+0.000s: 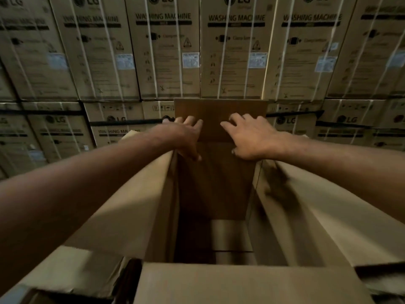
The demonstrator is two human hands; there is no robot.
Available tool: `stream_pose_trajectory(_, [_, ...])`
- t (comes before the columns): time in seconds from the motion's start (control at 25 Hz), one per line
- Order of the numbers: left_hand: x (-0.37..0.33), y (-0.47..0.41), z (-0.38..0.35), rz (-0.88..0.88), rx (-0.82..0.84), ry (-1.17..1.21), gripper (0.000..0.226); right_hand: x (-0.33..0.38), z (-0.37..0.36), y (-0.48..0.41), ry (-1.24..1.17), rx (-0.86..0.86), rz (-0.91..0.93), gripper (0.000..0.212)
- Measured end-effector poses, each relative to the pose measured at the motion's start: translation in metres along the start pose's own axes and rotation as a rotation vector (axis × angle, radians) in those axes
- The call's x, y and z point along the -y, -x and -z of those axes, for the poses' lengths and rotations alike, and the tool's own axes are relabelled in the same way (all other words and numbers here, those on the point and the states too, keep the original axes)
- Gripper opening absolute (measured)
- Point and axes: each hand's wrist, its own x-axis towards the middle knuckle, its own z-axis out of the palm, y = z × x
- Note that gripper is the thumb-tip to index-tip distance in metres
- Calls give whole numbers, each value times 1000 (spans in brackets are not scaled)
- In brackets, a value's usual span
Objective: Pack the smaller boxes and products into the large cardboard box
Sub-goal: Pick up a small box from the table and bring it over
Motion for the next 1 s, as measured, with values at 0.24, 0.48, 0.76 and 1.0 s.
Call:
stream_pose_trajectory(0.24, [14, -57, -22, -56, -124, -57, 72, -20, -29, -56, -67, 118, 62, 86])
stream_pose_trajectory(0.48, [9, -79, -78, -92, -175, 65, 51, -16, -86, -78, -328, 211, 48, 60])
stream_pose_trajectory(0.76, [5, -62, -70, -46, -147, -6, 59, -13, -84, -56, -317, 92, 25, 69])
stream_pose_trajectory(1.0, [-12, 13, -47, -85, -265, -95, 67, -1, -37, 18, -104, -199, 50, 75])
